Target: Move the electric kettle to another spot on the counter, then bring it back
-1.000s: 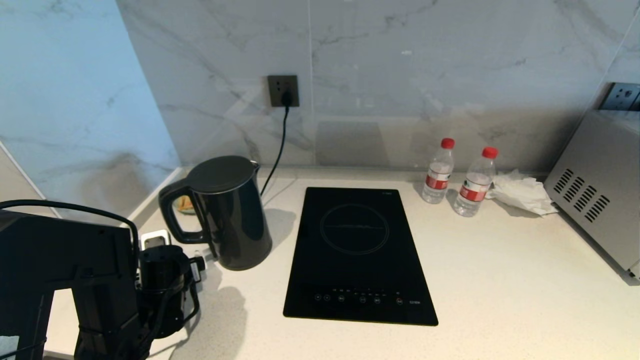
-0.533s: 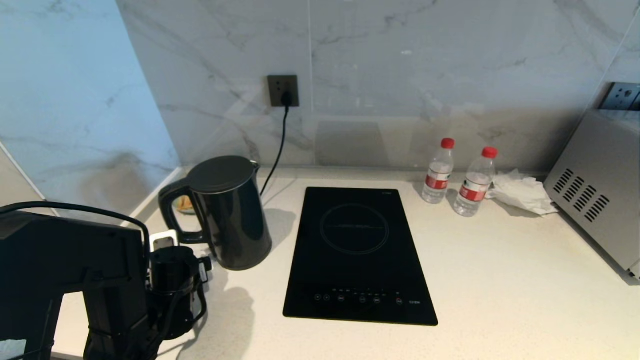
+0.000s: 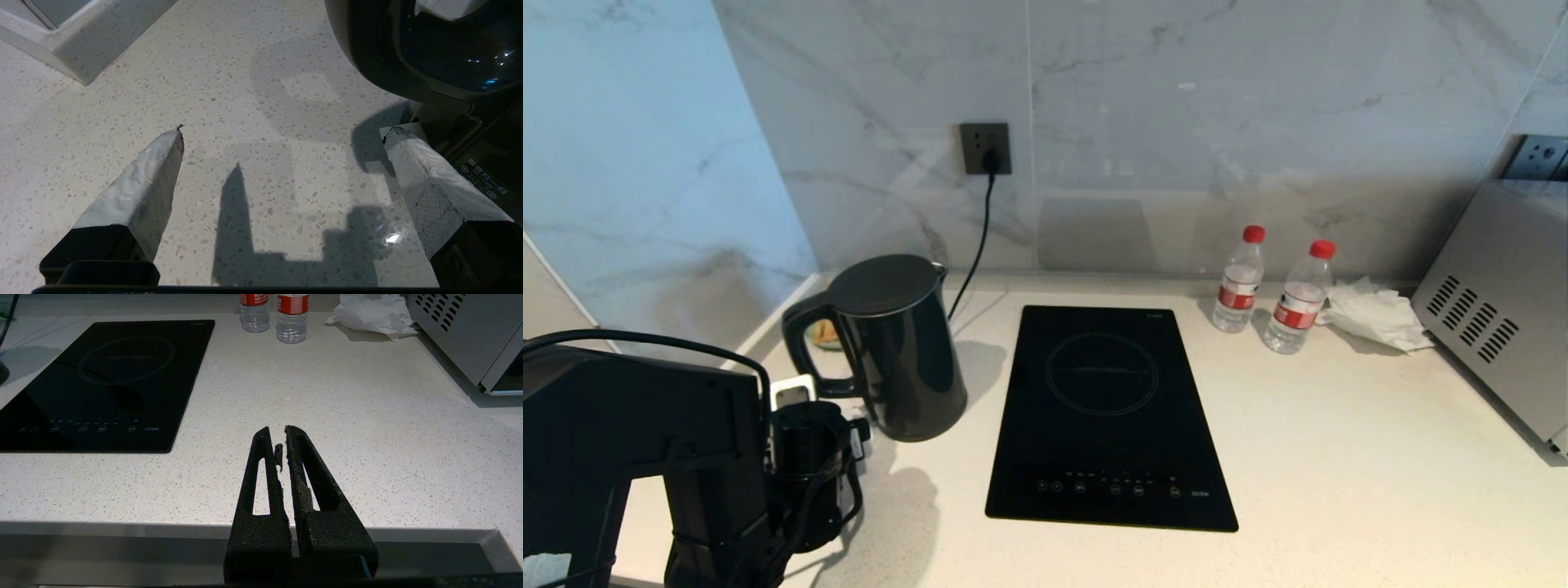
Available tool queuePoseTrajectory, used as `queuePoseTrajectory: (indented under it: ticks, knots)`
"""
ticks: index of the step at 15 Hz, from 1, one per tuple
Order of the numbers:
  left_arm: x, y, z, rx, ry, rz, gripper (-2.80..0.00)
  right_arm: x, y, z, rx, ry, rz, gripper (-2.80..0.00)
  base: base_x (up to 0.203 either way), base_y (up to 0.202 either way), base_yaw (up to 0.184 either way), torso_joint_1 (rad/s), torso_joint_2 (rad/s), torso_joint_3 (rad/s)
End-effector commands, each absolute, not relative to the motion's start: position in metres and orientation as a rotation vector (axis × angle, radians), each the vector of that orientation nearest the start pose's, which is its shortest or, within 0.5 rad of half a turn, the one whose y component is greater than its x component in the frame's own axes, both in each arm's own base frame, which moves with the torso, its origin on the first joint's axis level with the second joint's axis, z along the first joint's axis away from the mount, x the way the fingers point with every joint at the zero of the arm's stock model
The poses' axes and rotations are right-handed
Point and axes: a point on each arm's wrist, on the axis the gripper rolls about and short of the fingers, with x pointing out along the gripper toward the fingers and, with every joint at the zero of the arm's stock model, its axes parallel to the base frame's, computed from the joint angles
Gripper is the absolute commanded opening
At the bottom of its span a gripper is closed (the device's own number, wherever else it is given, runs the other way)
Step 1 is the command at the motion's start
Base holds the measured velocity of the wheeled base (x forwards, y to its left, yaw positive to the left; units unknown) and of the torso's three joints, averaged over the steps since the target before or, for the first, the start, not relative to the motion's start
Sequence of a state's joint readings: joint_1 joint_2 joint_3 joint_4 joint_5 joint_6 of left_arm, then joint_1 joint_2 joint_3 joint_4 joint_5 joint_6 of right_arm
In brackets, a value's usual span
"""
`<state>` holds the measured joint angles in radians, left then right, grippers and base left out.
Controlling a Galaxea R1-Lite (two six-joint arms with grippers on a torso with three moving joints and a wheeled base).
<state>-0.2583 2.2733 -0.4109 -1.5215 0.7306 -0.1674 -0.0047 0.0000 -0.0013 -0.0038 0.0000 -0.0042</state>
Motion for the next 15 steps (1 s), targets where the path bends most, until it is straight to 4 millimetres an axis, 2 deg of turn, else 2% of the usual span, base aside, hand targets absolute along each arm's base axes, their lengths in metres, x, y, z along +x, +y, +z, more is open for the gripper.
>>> queuePoseTrajectory:
  ticks: [1, 7, 15]
  knots:
    - [0.3010, -0.0642, 0.0038, 0.003, 0.267, 0.494, 0.00, -0.0229, 0.0001, 0.0764, -0.005, -0.006, -0.005, -2.80, 0.000, 0.000, 0.000, 0.000, 0.00, 0.000]
    - [0.3010, -0.0657, -0.0014, 0.013, 0.281, 0.491, 0.00, -0.0228, 0.0001, 0.0760, -0.005, -0.005, -0.005, -2.80, 0.000, 0.000, 0.000, 0.000, 0.00, 0.000]
    - [0.3038, -0.0565, 0.0078, -0.007, 0.253, 0.520, 0.00, -0.0229, 0.0001, 0.0764, -0.005, -0.006, -0.005, -2.80, 0.000, 0.000, 0.000, 0.000, 0.00, 0.000]
